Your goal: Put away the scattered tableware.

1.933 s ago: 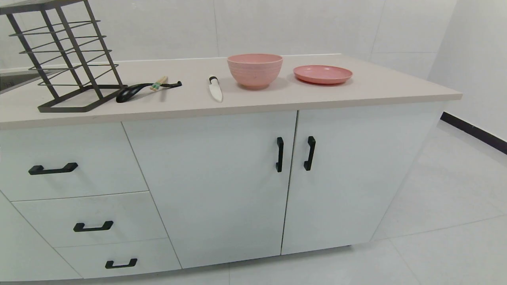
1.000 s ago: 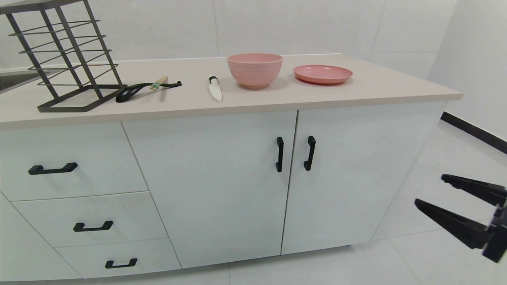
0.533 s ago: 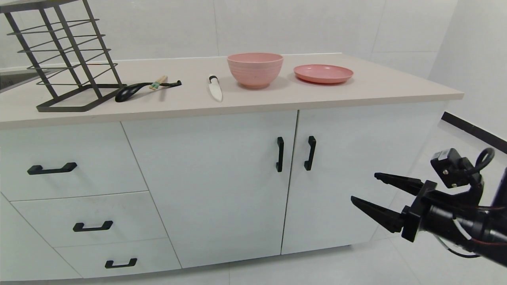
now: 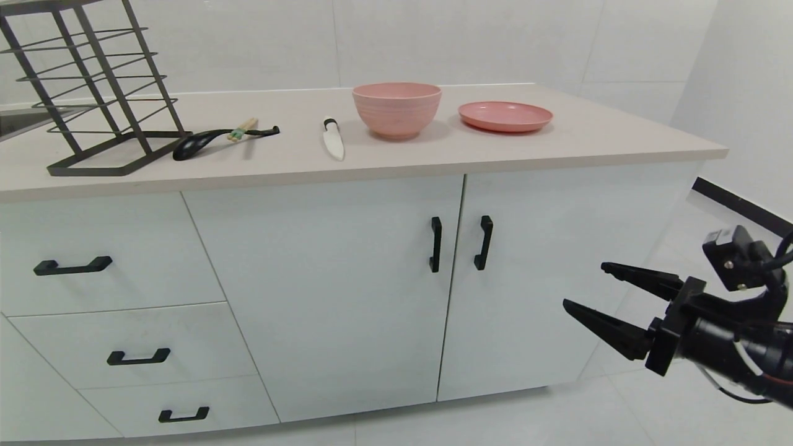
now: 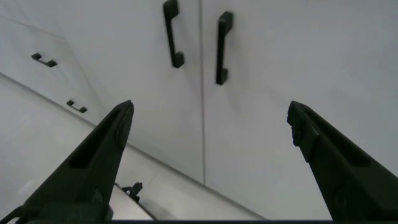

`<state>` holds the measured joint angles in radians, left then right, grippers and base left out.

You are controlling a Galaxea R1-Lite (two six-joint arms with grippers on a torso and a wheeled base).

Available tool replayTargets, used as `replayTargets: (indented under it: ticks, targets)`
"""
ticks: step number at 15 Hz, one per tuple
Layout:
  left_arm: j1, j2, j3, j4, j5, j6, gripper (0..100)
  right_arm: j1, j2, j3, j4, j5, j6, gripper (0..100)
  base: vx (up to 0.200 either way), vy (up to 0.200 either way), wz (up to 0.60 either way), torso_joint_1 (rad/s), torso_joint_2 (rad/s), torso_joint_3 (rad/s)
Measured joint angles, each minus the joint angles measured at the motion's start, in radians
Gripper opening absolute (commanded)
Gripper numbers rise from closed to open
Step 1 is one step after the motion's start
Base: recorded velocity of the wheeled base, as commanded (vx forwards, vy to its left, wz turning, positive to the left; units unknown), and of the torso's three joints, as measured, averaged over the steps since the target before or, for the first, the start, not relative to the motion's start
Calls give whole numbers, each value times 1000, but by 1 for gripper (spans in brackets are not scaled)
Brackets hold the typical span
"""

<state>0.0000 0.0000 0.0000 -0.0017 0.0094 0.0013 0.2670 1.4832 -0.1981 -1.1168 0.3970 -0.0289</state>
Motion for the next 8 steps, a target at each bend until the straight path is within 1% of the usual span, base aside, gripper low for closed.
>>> replayTargets:
  ticks: [2, 8]
  targets:
    - [2, 0, 0, -1, -2, 0, 100, -7, 18, -37, 1, -1, 0, 100, 0, 0, 0, 0, 0, 0]
    - [0, 0, 0, 2, -8, 3, 100, 15, 111, -137, -3, 0, -1, 100, 0, 0, 0, 0, 0, 0]
